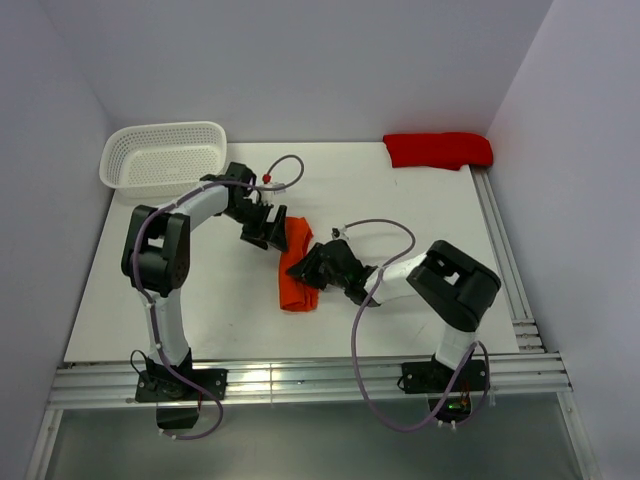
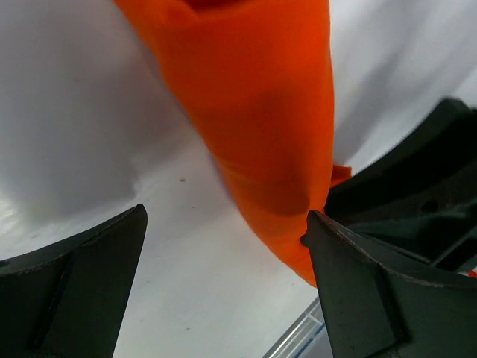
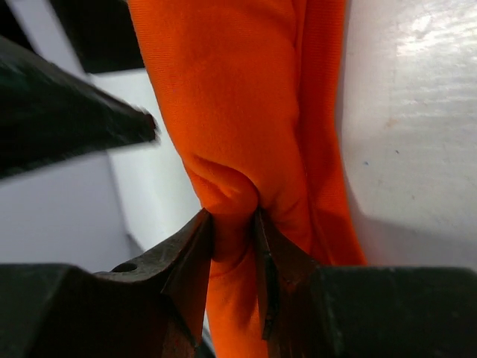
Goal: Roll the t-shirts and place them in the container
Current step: Roll the tshirt
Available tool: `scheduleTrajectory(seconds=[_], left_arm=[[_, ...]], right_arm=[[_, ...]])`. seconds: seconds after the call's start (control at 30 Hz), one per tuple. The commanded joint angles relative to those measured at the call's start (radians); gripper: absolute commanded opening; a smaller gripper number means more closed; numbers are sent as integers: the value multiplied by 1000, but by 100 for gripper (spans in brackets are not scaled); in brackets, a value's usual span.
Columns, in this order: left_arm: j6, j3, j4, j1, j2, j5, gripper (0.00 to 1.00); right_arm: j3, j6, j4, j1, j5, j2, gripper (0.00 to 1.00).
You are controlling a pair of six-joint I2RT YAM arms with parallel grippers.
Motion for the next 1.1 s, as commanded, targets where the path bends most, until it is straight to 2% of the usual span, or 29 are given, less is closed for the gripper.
scheduleTrajectory(seconds=[0.0,0.23,0.43,0.67,0.73,0.77,0.9,1.07], left_arm=[[27,-53,92,-4,-35,145,94],[-30,-105,183,-4,-3,125,90],[-82,-47,154,-14,31,37,78],[-91,-1,102,-56,56,-114,58],[-99,4,99,-66,60,-160,53],[-99,5,94,-71,63,-175,49],[-96,12,77,-102,73,-250,46],[-91,16,68,-122,76,-292,46]], right_arm=[[-80,84,176,-22,-112,87,33],[-165,176,354,-38,-149,141,32],[-174,245,514,-33,-185,207,30],[-151,196,363,-30,-149,143,33],[-133,166,301,-30,-136,129,35],[-128,156,267,-30,-121,117,39],[-104,89,36,-13,-28,-4,49],[-64,27,-260,2,139,-185,52]])
